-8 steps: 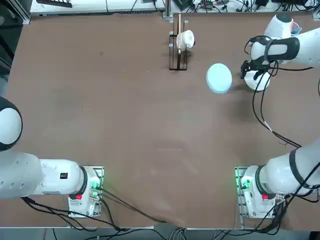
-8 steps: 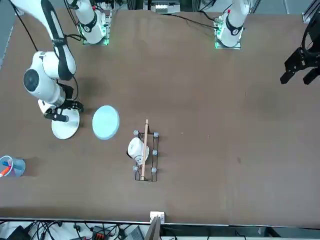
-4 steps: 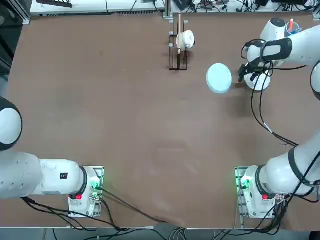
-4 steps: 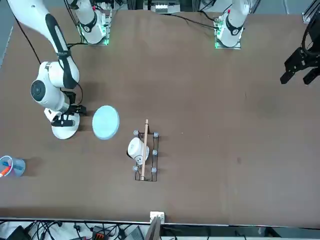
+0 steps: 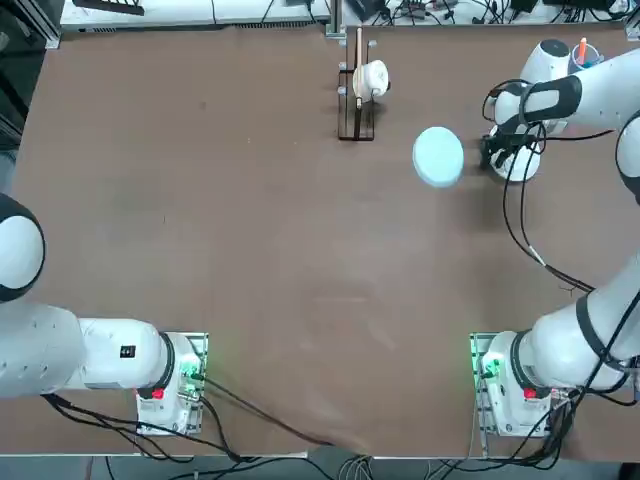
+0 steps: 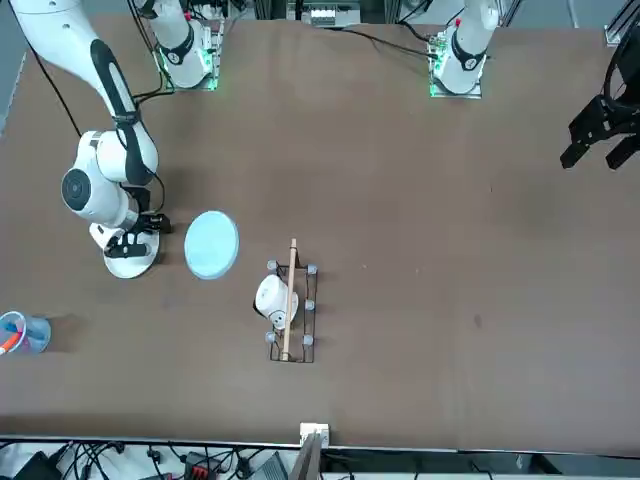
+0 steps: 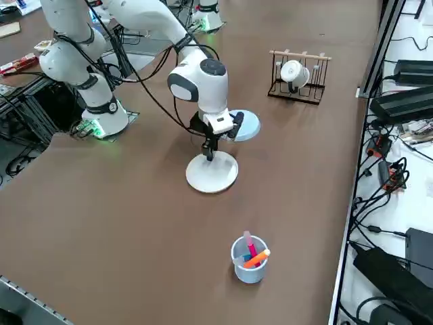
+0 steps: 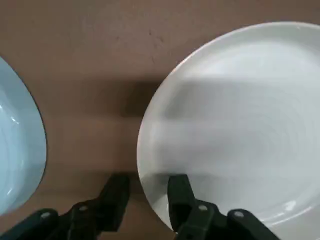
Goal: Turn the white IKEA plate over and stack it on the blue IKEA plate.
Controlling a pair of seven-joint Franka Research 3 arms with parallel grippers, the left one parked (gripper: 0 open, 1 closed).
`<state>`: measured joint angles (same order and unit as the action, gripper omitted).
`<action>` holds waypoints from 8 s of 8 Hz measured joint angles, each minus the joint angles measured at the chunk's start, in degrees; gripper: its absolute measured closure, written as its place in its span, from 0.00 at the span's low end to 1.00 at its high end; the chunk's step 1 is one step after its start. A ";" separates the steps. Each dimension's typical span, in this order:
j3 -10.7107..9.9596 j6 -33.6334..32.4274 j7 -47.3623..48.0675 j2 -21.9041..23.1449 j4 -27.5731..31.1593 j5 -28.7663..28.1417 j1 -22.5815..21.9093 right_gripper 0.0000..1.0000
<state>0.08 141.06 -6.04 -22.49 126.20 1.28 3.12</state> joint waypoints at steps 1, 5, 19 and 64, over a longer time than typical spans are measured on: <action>-0.01 -0.01 -0.59 0.00 -0.12 0.02 0.01 0.60; 0.01 -6.19 -1.01 0.18 -3.25 0.11 0.00 0.97; 3.79 -48.55 -9.93 1.20 -33.81 -33.79 -0.79 0.97; 1.69 -50.55 -88.82 -15.37 -13.07 -60.71 16.43 0.26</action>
<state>1.78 90.50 -94.86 -37.86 113.14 -59.43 19.55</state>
